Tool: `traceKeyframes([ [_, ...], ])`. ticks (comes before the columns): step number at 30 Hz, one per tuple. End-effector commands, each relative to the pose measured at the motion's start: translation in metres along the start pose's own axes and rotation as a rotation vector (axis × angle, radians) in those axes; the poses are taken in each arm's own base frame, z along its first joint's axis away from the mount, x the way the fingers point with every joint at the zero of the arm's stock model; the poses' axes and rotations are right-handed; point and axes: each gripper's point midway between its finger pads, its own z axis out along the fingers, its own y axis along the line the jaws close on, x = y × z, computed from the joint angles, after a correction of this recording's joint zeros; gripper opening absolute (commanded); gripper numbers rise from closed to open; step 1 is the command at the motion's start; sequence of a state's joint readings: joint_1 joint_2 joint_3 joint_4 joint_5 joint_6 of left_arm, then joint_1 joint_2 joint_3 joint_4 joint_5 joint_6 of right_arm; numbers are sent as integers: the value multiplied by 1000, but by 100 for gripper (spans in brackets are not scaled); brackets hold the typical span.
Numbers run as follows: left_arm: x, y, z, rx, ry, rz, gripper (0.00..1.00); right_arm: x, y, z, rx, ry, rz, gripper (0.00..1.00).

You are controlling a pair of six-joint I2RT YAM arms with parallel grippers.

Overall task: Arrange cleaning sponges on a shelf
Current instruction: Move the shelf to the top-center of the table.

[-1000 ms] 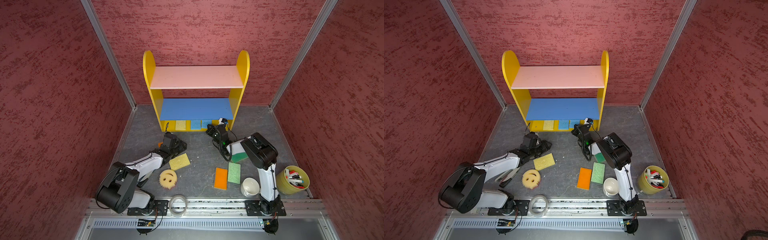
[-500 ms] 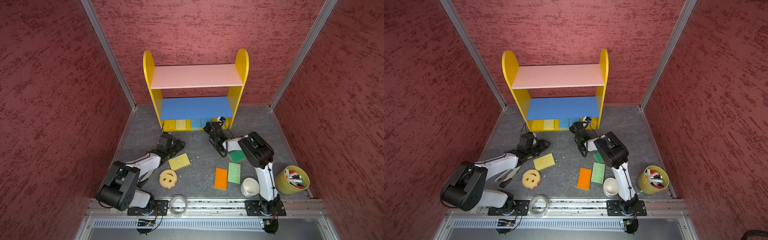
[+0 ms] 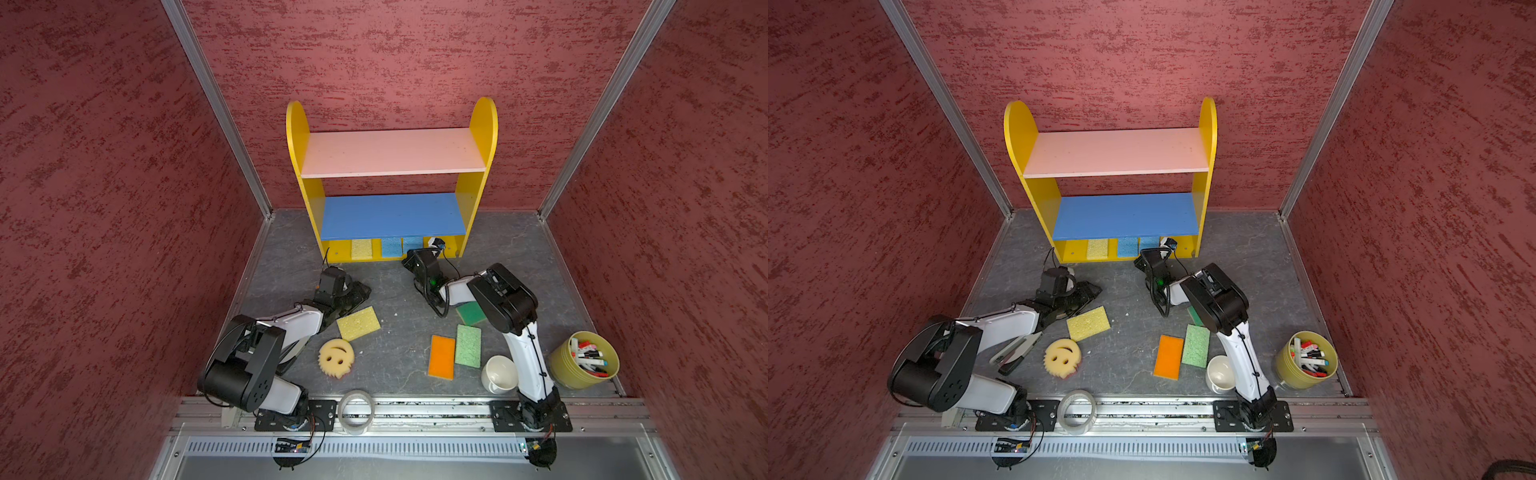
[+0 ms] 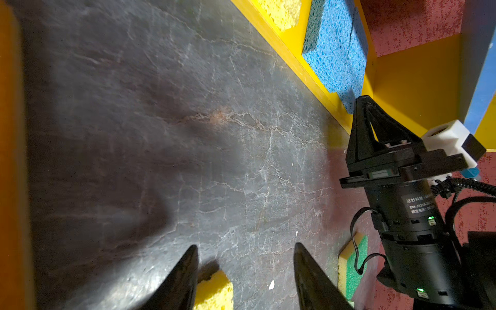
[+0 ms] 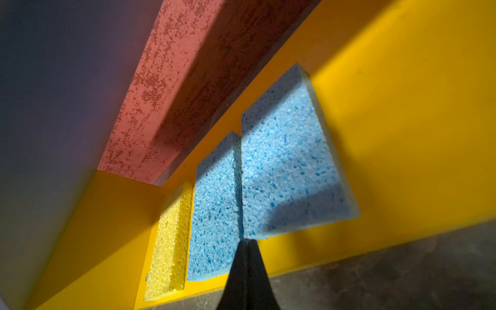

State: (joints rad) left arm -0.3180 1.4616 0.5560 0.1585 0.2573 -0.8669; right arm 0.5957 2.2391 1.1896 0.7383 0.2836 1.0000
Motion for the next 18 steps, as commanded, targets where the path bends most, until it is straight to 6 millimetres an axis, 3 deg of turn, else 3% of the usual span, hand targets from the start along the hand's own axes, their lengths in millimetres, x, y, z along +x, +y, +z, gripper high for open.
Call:
traceKeyframes([
  [1, -4, -2, 2, 16, -6, -6, 56, -5, -1, 3, 5, -37, 55, 0],
  [9, -4, 0, 1, 12, -2, -10, 56, -7, -32, 1, 106, -32, 100, 0],
  [18, -3, 1, 1, 9, 2, -17, 56, -23, -61, -16, 191, -58, 161, 0],
])
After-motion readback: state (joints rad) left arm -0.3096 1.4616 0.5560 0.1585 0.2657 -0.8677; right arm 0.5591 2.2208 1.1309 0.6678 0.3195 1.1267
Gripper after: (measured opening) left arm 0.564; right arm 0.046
